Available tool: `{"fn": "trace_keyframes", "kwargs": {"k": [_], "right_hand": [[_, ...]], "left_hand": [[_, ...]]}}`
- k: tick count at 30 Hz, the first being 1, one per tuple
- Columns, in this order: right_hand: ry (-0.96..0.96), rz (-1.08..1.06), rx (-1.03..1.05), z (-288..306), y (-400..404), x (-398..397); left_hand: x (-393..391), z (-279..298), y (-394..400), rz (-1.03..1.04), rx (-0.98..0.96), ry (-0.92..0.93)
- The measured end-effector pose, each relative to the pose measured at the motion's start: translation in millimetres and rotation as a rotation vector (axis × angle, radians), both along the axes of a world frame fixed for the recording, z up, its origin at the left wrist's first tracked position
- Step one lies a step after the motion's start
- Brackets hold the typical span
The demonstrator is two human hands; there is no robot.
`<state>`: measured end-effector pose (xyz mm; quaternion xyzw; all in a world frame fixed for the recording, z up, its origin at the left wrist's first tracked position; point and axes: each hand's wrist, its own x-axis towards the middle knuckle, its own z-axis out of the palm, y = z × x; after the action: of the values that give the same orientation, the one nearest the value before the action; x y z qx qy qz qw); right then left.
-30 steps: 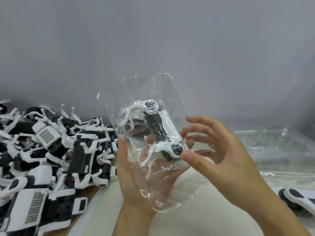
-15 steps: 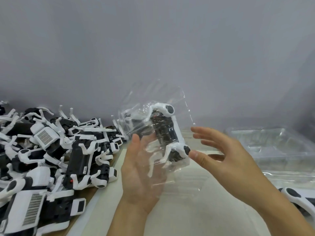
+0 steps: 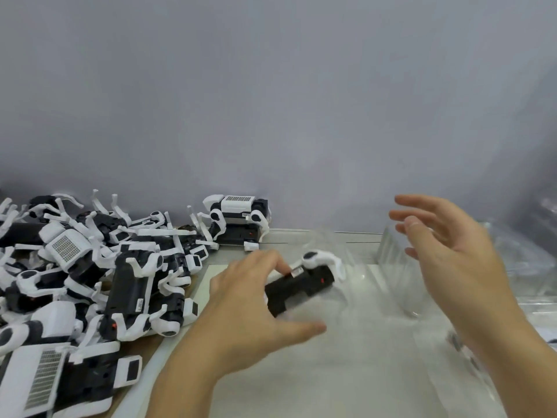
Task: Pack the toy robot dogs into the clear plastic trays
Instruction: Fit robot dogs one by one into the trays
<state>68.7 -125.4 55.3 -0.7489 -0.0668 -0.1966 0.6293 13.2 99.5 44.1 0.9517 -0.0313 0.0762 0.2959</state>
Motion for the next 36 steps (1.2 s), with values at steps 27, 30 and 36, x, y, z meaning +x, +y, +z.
{"fn": "trace_keyframes", "kwargs": {"k": [27, 30, 36], "right_hand": [[0.125, 0.204, -0.354, -17, 27, -6], [0.113, 0.215, -0.545, -20, 31, -8], [0.080, 0.223, -0.582, -21, 42, -12]], "left_hand": [[4, -4, 1, 0.263, -0.219, 0.362], [7, -7, -4, 0.208, -0.248, 0.342], [11, -17, -13, 0.089, -0.369, 0.352]]}}
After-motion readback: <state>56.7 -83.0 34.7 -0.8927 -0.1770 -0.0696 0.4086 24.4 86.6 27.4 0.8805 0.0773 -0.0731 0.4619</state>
